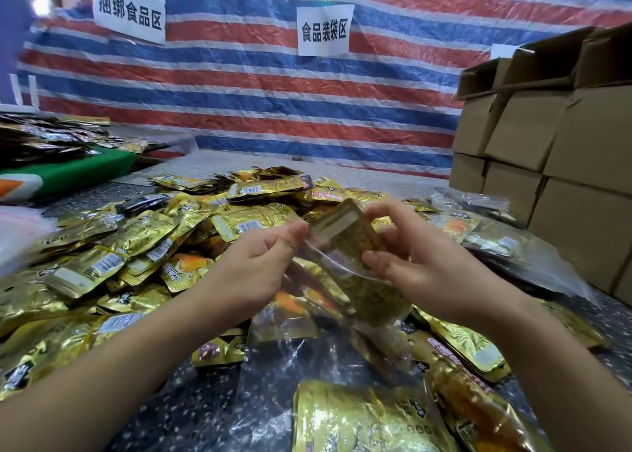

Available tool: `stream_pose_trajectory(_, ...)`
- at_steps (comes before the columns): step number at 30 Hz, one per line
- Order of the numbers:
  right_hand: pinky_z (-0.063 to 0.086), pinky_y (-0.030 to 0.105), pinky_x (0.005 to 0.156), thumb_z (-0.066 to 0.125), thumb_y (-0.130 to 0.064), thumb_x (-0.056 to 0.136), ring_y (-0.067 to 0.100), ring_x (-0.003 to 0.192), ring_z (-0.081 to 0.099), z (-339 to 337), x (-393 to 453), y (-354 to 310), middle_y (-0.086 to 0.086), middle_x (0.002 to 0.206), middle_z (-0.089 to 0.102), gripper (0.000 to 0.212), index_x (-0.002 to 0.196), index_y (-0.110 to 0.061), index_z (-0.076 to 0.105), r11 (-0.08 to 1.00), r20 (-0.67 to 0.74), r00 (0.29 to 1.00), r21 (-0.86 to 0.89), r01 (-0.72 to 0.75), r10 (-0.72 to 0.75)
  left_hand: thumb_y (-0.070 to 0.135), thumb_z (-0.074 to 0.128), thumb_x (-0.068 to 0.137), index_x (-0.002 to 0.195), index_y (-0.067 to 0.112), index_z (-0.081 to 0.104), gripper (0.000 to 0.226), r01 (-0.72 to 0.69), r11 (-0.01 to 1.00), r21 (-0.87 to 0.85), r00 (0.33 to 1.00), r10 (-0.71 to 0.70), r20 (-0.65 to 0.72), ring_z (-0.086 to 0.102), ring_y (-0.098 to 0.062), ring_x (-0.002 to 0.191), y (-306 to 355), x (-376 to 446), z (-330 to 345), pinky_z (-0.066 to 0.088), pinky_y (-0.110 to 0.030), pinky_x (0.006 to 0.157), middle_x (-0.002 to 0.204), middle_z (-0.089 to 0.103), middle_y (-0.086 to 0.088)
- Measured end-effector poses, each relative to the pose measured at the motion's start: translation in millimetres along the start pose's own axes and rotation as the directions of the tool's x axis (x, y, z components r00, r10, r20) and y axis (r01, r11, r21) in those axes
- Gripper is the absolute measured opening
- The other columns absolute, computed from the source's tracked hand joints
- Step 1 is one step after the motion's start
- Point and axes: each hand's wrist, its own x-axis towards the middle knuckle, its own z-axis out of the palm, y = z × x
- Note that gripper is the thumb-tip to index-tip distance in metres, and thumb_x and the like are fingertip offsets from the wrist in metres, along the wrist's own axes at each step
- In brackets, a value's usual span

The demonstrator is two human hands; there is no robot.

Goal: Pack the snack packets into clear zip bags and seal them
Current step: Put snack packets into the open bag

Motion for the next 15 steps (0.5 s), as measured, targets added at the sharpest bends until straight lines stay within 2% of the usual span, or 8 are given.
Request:
stream_pose_trajectory(3, 0.058, 0.026, 0.072, 0.059, -0.019, 0.098, 0.002, 0.09, 0.068, 3, -1, -4, -0.016, 0.096, 0.072, 0.035, 0.117, -0.047, 0.061, 0.985, 0.076, 0.997, -0.168, 0.031, -0.019, 0.047, 0.038, 0.091, 0.074, 0.019, 0.076, 0.05, -0.024, 0.998, 0.053, 1.0, 0.025, -0.014, 0.073, -0.026, 0.074, -5, 1, 1, 0.06, -0.04, 0.066, 0.077, 0.076, -0.006)
stream_pose_trajectory(4, 0.057, 0.026, 0.074, 0.06, -0.02, 0.098, 0.0, 0.091, 0.067, 5, -1, -5, -0.019, 0.098, 0.072, 0.035, 0.122, -0.046, 0.063, 0.971, 0.088, 0.996, -0.233, 0.046, -0.026, 0.046, 0.038, 0.091, 0.074, 0.021, 0.076, 0.049, -0.023, 0.999, 0.046, 1.0, 0.024, -0.012, 0.074, -0.023, 0.074, -6, 0, 2, 0.06, -0.037, 0.063, 0.077, 0.076, -0.004)
stream_pose_trajectory(6, 0.056, 0.032, 0.077, 0.061, -0.02, 0.098, 0.004, 0.092, 0.067, 10, 1, -5, -0.017, 0.101, 0.073, 0.034, 0.123, -0.042, 0.066, 0.949, 0.079, 0.996, -0.307, 0.064, -0.042, 0.044, 0.038, 0.093, 0.073, 0.023, 0.077, 0.048, -0.02, 1.0, 0.012, 1.0, 0.02, -0.007, 0.073, -0.011, 0.068, -6, 0, 3, 0.055, -0.021, 0.054, 0.074, 0.076, 0.004)
stream_pose_trajectory(8, 0.055, 0.028, 0.072, 0.061, -0.019, 0.097, 0.007, 0.083, 0.066, 12, 2, -4, -0.013, 0.095, 0.073, 0.027, 0.117, -0.034, 0.071, 0.946, -0.009, 0.997, -0.319, 0.064, -0.071, 0.045, 0.038, 0.093, 0.073, 0.022, 0.077, 0.05, -0.013, 1.0, -0.002, 0.999, 0.013, -0.04, 0.071, -0.006, 0.062, -6, 1, 2, 0.05, -0.014, 0.051, 0.07, 0.075, 0.005)
stream_pose_trajectory(10, 0.049, 0.02, 0.065, 0.06, -0.023, 0.096, 0.007, 0.078, 0.062, 9, 2, -3, -0.011, 0.086, 0.071, 0.016, 0.105, -0.023, 0.074, 0.934, -0.117, 0.982, -0.341, 0.104, -0.152, 0.051, 0.038, 0.09, 0.076, 0.022, 0.078, 0.051, 0.035, 0.998, -0.043, 0.996, -0.038, -0.084, 0.072, -0.013, 0.063, -7, 3, 1, 0.053, -0.018, 0.052, 0.075, 0.076, -0.001)
stream_pose_trajectory(11, 0.047, 0.02, 0.064, 0.06, -0.027, 0.096, 0.007, 0.077, 0.06, 8, 2, -4, -0.011, 0.082, 0.07, 0.015, 0.099, -0.021, 0.074, 0.928, -0.141, 0.972, -0.35, 0.13, -0.19, 0.053, 0.039, 0.089, 0.078, 0.022, 0.077, 0.051, 0.064, 0.994, -0.092, 0.994, -0.072, -0.084, 0.074, -0.02, 0.066, -6, 4, 0, 0.057, -0.023, 0.054, 0.081, 0.077, -0.005)
stream_pose_trajectory(13, 0.047, 0.019, 0.066, 0.063, -0.032, 0.094, 0.004, 0.078, 0.061, 8, 2, -5, -0.013, 0.082, 0.069, 0.015, 0.095, -0.021, 0.073, 0.917, -0.122, 0.967, -0.364, 0.165, -0.222, 0.056, 0.04, 0.087, 0.081, 0.017, 0.076, 0.053, 0.098, 0.979, -0.18, 0.993, -0.11, -0.054, 0.074, -0.029, 0.071, -6, 5, -3, 0.061, -0.031, 0.059, 0.09, 0.077, -0.01)
stream_pose_trajectory(15, 0.046, 0.013, 0.069, 0.07, -0.021, 0.091, -0.003, 0.081, 0.062, 9, 2, -4, -0.016, 0.083, 0.067, 0.006, 0.095, -0.018, 0.073, 0.903, -0.096, 0.962, -0.379, 0.203, -0.256, 0.057, 0.042, 0.086, 0.084, 0.012, 0.074, 0.056, 0.117, 0.964, -0.237, 0.991, -0.129, -0.036, 0.074, -0.031, 0.071, -7, 6, -6, 0.06, -0.029, 0.058, 0.095, 0.076, -0.012)
